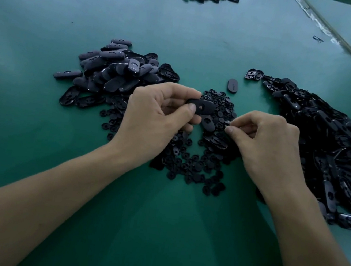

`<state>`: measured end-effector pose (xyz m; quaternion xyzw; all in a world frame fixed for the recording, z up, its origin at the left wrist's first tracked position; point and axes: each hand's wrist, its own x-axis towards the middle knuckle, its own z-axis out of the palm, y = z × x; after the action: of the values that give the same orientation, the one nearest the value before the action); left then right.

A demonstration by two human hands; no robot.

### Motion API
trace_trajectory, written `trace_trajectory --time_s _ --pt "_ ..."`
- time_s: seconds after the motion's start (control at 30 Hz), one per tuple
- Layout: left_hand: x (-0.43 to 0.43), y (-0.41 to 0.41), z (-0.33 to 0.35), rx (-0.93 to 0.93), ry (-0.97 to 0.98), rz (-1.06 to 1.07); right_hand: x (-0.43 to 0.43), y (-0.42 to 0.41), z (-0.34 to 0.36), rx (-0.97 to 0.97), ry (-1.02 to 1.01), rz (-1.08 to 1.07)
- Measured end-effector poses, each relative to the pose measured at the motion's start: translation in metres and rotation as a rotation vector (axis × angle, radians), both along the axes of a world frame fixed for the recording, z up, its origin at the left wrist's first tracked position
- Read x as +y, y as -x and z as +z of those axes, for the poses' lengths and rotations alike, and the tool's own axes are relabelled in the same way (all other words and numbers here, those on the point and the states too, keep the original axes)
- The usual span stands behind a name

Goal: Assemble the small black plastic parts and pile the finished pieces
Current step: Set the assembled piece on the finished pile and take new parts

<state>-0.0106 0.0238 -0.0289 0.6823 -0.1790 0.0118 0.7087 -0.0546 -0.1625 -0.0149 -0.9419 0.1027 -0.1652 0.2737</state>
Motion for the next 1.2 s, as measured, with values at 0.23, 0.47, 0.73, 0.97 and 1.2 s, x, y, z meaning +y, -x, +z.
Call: trace_trajectory --time_s 0.23,0.47,0.73,0.97,1.2 --pt "0.000 0.000 0.000 0.022 0.030 0.005 0.000 0.000 0.001 0.050 -0.045 0.014" --pt "-0.001 0.000 0.002 0.028 0.028 0.023 0.003 0.000 0.007 0.008 -0.059 0.105" --pt "0.000 0.001 0.003 0.039 0.018 0.018 0.016 0.002 0.013 -0.179 -0.246 0.250" --pt "-0.001 0.002 0.004 0.049 0.019 0.004 0.016 0.001 0.011 -0.205 -0.362 0.310" --pt "-0.001 0.003 0.005 0.055 0.027 0.010 0.017 0.002 0.008 -0.187 -0.414 0.313"
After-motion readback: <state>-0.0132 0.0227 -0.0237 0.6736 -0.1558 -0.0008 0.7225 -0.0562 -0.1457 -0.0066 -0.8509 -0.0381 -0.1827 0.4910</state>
